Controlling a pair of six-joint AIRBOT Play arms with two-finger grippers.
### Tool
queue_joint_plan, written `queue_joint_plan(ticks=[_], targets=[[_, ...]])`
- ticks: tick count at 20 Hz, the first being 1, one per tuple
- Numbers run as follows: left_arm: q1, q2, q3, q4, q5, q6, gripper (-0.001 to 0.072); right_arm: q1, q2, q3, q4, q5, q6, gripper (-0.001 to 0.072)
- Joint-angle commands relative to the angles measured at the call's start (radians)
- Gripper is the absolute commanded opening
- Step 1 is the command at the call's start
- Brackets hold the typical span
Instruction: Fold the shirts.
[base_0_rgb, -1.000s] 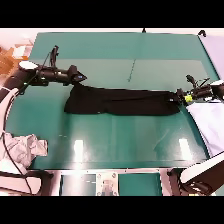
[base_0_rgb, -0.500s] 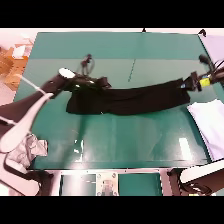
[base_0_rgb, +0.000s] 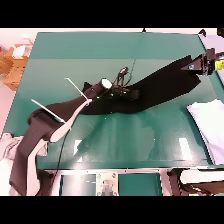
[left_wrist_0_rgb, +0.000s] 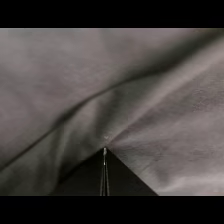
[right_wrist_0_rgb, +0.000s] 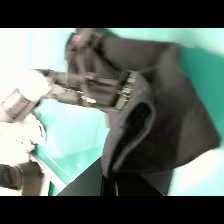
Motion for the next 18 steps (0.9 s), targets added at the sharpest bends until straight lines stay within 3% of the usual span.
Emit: queue_joint_plan(ticks=[1, 4, 8, 11, 14, 18], targets=[[-0.019, -0.08, 0.093, 0.002, 0.004, -0.053, 0.0034, 0.02, 0.015, 0.002, 0.031, -0.006, 0.013, 0.0019], [0.012, -0.072, 0.124, 0.005, -0.09, -0.051, 0.0034, 0.022, 0.015, 0.002, 0.029, -0.017, 0.014, 0.002], [0.146, -0.049, 0.244, 0.015, -0.405, -0.052, 0.0033, 0.047, 0.015, -0.001, 0.03, -0.038, 0.04, 0.0019], [0.283, 0.054, 0.266, 0.13, -0.539, -0.087, 0.0032, 0.145, 0.015, -0.001, 0.03, -0.09, 0.065, 0.002], [0.42, 0.17, 0.266, 0.249, -0.647, -0.115, 0.0034, 0.316, 0.014, -0.015, 0.029, -0.241, 0.1, 0.002], [0.561, 0.266, 0.267, 0.248, -0.746, -0.137, 0.0034, 0.594, -0.029, -0.129, 0.019, -0.576, 0.1, 0.002]])
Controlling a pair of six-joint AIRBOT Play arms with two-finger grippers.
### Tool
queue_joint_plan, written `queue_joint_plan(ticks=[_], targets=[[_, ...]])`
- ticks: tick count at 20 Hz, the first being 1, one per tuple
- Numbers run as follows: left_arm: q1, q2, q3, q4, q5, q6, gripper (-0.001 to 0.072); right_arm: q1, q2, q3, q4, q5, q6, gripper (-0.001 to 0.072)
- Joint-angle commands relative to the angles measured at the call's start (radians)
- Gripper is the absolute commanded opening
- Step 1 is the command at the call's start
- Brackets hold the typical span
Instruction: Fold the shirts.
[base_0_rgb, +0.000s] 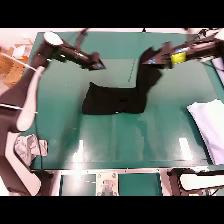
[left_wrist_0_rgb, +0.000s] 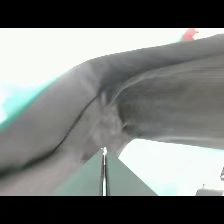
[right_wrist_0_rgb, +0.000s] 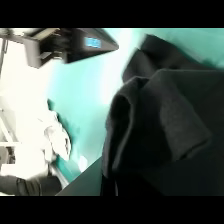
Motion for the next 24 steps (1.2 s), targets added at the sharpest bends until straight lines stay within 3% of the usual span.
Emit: queue_joint_plan(ticks=[1, 5, 6, 8, 12, 20, 24], targets=[[0.125, 0.083, 0.004, 0.032, -0.109, -0.021, 0.0034, 0.246, -0.053, -0.1, -0.006, -0.342, 0.01, 0.002], [0.202, 0.108, 0.004, 0.029, -0.146, -0.014, 0.0034, 0.534, -0.233, -0.158, -0.004, -0.763, 0.01, 0.0022], [0.211, 0.108, 0.004, 0.033, -0.155, -0.013, 0.0034, 0.595, -0.287, -0.158, -0.004, -0.871, 0.01, 0.0097], [0.222, 0.108, 0.004, 0.049, -0.176, -0.011, 0.0034, 0.675, -0.373, -0.157, -0.004, -0.983, 0.01, 0.0542], [0.222, 0.108, 0.004, 0.075, -0.209, 0.032, 0.0034, 0.553, -0.324, -0.155, -0.034, -0.821, 0.009, 0.0547], [0.222, 0.108, 0.004, 0.105, -0.22, 0.039, 0.0034, -0.052, -0.153, -0.203, -0.147, -0.249, 0.029, 0.0547], [0.222, 0.108, 0.004, 0.117, -0.218, 0.039, 0.0034, -0.132, -0.168, -0.403, -0.14, -0.27, -0.002, 0.0547]])
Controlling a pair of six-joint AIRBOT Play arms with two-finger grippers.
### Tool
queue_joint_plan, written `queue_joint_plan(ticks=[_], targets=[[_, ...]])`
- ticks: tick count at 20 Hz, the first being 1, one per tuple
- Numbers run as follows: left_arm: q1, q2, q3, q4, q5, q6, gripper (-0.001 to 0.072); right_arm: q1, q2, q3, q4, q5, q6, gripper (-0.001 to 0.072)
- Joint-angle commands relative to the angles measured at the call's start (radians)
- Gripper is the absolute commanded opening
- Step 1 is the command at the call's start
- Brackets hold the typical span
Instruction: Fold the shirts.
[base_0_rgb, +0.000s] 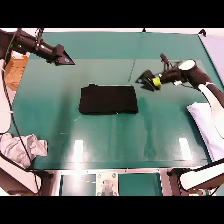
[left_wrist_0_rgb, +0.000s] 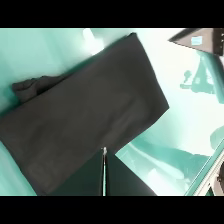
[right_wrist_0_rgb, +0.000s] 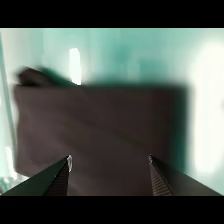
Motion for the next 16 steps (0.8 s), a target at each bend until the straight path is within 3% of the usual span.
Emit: queue_joint_plan(ticks=[1, 5, 9, 10, 11, 12, 16], targets=[[0.001, 0.0, 0.001, 0.02, 0.008, 0.002, 0.0034, -0.064, -0.016, -0.139, 0.007, 0.04, -0.05, 0.0547], [0.001, 0.001, 0.001, 0.155, 0.067, -0.003, 0.0033, 0.033, -0.104, -0.156, 0.178, -0.018, -0.145, 0.0547], [0.0, 0.001, 0.001, 0.444, 0.111, -0.063, 0.0033, 0.127, -0.16, -0.114, 0.319, -0.058, -0.181, 0.0546], [0.0, 0.001, 0.001, 0.521, 0.117, -0.085, 0.0033, 0.145, -0.163, -0.098, 0.338, -0.058, -0.181, 0.0505], [0.001, 0.001, 0.001, 0.585, 0.12, -0.101, 0.0033, 0.155, -0.163, -0.079, 0.349, -0.051, -0.185, 0.0166], [0.001, 0.001, 0.001, 0.622, 0.118, -0.106, 0.0033, 0.16, -0.162, -0.048, 0.361, -0.034, -0.184, 0.0021], [0.001, 0.001, -0.004, 0.631, 0.081, -0.105, 0.0033, 0.115, -0.083, 0.13, 0.362, 0.051, -0.169, 0.0018]])
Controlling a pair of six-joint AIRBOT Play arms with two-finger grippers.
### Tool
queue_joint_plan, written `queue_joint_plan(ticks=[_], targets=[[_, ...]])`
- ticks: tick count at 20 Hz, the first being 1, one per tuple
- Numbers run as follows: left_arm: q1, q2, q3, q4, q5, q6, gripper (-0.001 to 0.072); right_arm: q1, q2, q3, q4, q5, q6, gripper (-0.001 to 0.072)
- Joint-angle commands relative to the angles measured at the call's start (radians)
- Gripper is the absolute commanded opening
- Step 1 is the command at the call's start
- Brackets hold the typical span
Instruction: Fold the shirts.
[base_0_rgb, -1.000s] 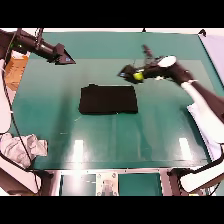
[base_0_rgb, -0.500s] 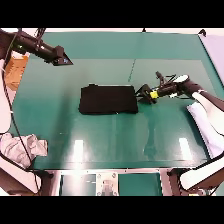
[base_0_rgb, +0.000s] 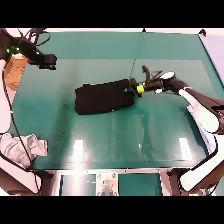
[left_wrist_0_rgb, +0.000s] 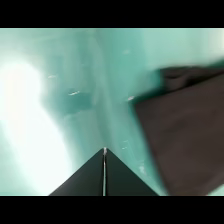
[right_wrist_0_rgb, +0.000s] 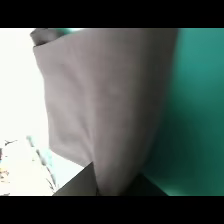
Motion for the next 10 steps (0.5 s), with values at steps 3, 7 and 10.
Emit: queue_joint_plan(ticks=[3, 7, 10], targets=[[0.0, 0.001, -0.002, 0.069, -0.042, -0.013, 0.0033, -0.15, 0.176, 0.211, 0.033, 0.08, 0.066, 0.0019], [0.0, 0.001, -0.002, 0.068, -0.059, -0.013, 0.0034, -0.406, 0.347, 0.234, 0.016, 0.09, 0.154, 0.0018], [0.0, 0.001, -0.002, 0.068, -0.073, -0.013, 0.0033, -0.645, 0.42, 0.234, -0.023, 0.133, 0.205, 0.0018]])
